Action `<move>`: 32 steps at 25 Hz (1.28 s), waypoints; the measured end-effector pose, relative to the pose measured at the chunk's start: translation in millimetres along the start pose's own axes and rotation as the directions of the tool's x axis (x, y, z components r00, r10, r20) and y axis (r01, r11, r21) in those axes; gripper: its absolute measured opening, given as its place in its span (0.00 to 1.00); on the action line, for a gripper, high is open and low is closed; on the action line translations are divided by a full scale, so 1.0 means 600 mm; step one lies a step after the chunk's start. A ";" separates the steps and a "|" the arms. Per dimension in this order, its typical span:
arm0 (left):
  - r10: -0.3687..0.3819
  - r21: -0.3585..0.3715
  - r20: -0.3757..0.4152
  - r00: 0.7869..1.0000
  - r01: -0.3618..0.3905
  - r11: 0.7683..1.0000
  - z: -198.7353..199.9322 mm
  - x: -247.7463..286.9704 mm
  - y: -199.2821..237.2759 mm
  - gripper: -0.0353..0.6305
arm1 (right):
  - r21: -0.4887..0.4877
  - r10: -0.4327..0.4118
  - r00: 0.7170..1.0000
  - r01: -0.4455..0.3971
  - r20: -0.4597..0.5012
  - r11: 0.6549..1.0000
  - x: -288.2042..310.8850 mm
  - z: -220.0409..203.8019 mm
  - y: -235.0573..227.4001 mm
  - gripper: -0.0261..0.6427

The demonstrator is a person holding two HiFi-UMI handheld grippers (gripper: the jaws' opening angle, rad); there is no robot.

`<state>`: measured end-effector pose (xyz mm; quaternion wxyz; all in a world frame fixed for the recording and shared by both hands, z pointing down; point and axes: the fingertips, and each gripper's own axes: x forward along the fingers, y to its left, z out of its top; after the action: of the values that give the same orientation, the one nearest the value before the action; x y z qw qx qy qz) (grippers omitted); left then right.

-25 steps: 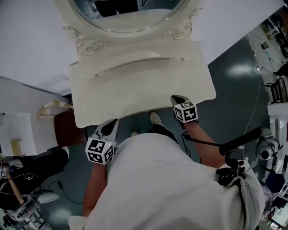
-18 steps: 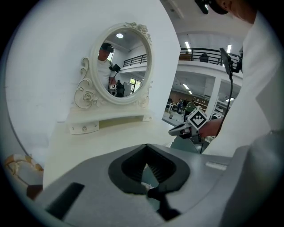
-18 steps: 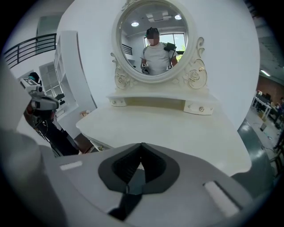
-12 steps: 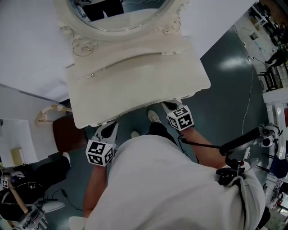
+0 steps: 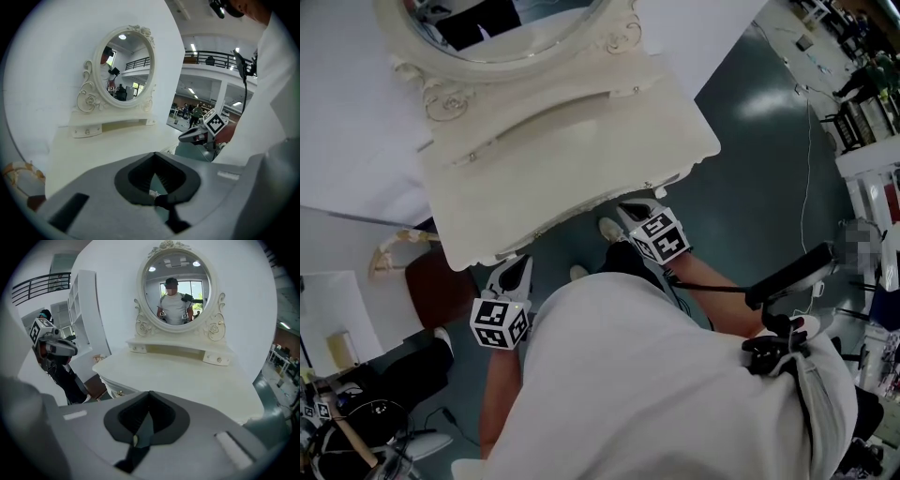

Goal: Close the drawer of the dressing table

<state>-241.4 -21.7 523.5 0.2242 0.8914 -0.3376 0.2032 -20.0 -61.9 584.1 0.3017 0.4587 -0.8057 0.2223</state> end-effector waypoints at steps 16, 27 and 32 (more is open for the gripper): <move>-0.031 0.010 -0.015 0.999 0.031 0.999 -0.002 0.019 -0.022 0.06 | -0.019 -0.008 1.000 0.008 0.004 1.000 -0.021 -0.010 -0.003 0.04; -0.032 0.015 -0.040 0.999 0.033 0.999 0.020 0.049 -0.029 0.06 | -0.006 -0.003 1.000 0.003 0.006 1.000 -0.021 -0.006 -0.035 0.04; -0.032 0.012 -0.052 0.998 0.033 0.999 0.039 0.081 -0.031 0.06 | 0.000 0.004 1.000 -0.004 -0.001 1.000 -0.014 -0.001 -0.071 0.04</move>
<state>-189.8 -46.4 524.4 0.2303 0.8926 -0.3160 0.2246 20.5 -76.8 582.2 0.3019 0.4571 -0.8063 0.2231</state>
